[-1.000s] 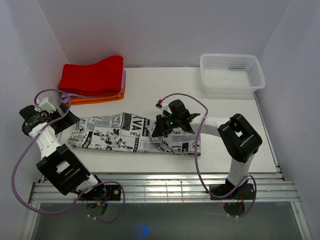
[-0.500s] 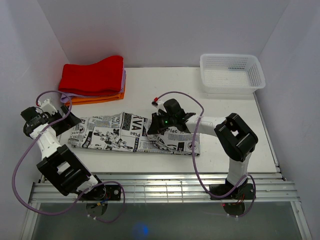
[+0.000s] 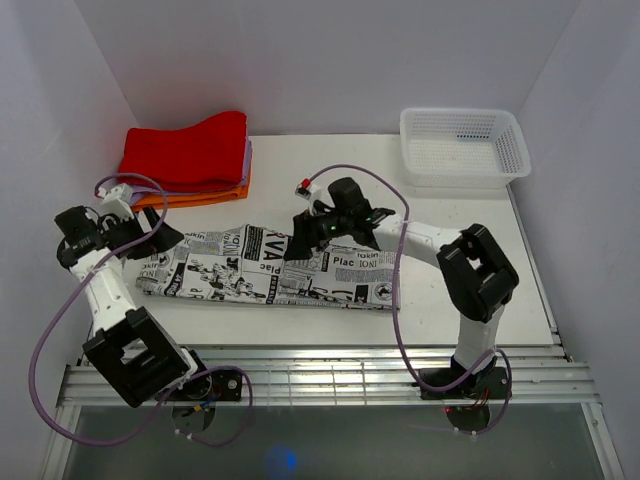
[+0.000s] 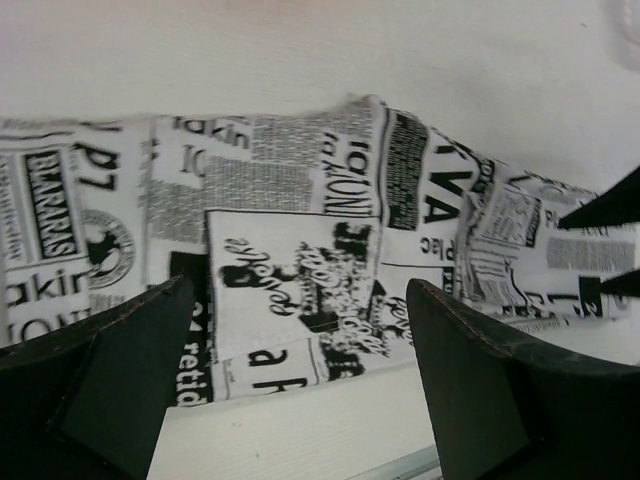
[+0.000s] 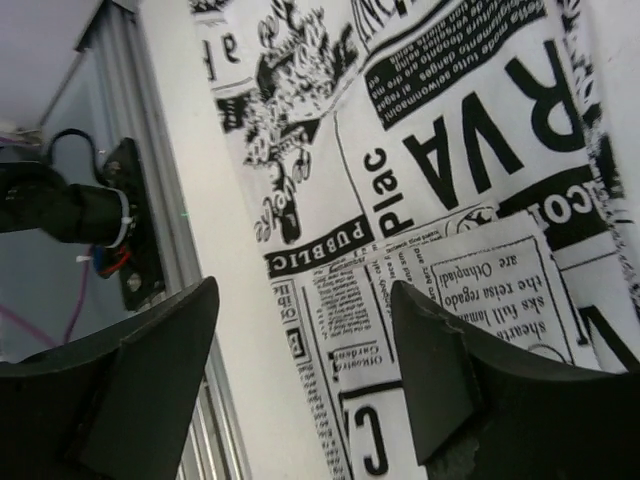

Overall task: Fold and stack the trousers
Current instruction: Fold the trousers

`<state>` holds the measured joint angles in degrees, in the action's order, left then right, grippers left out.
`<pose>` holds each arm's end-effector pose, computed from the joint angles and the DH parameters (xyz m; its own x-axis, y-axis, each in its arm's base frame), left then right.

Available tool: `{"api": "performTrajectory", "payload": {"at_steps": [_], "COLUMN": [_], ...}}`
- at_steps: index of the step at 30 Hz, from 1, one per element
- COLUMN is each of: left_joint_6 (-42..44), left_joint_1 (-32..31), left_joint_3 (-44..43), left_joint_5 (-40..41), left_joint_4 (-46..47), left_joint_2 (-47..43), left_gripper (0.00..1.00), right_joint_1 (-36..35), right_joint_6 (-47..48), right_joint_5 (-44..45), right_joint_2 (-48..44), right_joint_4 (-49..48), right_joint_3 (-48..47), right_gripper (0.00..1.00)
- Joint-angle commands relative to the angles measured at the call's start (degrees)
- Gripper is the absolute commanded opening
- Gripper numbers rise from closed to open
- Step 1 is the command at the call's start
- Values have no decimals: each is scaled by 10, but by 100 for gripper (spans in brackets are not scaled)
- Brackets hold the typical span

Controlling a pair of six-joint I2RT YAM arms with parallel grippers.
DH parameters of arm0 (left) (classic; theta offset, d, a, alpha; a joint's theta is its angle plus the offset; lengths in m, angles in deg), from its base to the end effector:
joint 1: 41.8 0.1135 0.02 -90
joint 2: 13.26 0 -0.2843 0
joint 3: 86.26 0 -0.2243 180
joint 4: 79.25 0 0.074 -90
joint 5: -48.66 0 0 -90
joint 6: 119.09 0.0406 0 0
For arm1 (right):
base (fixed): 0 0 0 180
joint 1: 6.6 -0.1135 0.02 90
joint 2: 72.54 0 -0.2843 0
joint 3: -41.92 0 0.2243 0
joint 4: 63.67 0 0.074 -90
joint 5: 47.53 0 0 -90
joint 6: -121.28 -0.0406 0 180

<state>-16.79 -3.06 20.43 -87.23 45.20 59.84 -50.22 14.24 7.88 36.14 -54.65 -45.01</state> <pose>0.1897 0.1148 0.3022 -0.6518 -0.3328 -0.6815 0.0223 0.8898 -0.4559 0.2821 0.3007 0.2448 -0.6240 -0.2614 -0.7364 -0.7721 0.3515 0.5295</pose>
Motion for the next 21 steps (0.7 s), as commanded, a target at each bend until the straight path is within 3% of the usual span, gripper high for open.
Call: {"api": "performTrajectory", "payload": {"at_steps": [1, 2, 4, 5, 6, 8, 12, 15, 21], "left_joint_6": [67, 70, 58, 13, -14, -58, -152, -209, -311], "left_joint_1": [-45, -61, -126, -153, -208, -261, -403, -469, -540], "left_joint_3": [-11, 0, 14, 33, 43, 62, 95, 111, 122], "left_joint_5": [-121, -159, -179, -177, -168, -138, -100, -87, -56], "left_joint_4": [-41, -43, -33, -16, 25, 66, 172, 246, 360], "left_joint_2": [-66, -73, -81, -84, -84, -79, -56, -15, 100], "left_gripper": [98, 98, 89, 84, 75, 70, 61, 56, 45], "right_joint_1": [63, 99, 141, 184, 206, 268, 320, 323, 325], "right_joint_6": [54, 63, 96, 116, 128, 157, 219, 235, 232], "right_joint_5": [-134, -146, -169, -173, -173, -174, -183, -180, -170], "right_joint_2": [-86, -108, -128, -148, -158, -181, -184, -141, -11], "right_joint_4": [50, 97, 142, 172, 187, 213, 244, 248, 222], "right_joint_3": [-14, 2, 28, 67, 86, 122, 184, 193, 204], "right_gripper": [74, 64, 55, 43, 38, 26, 18, 13, 8]}}
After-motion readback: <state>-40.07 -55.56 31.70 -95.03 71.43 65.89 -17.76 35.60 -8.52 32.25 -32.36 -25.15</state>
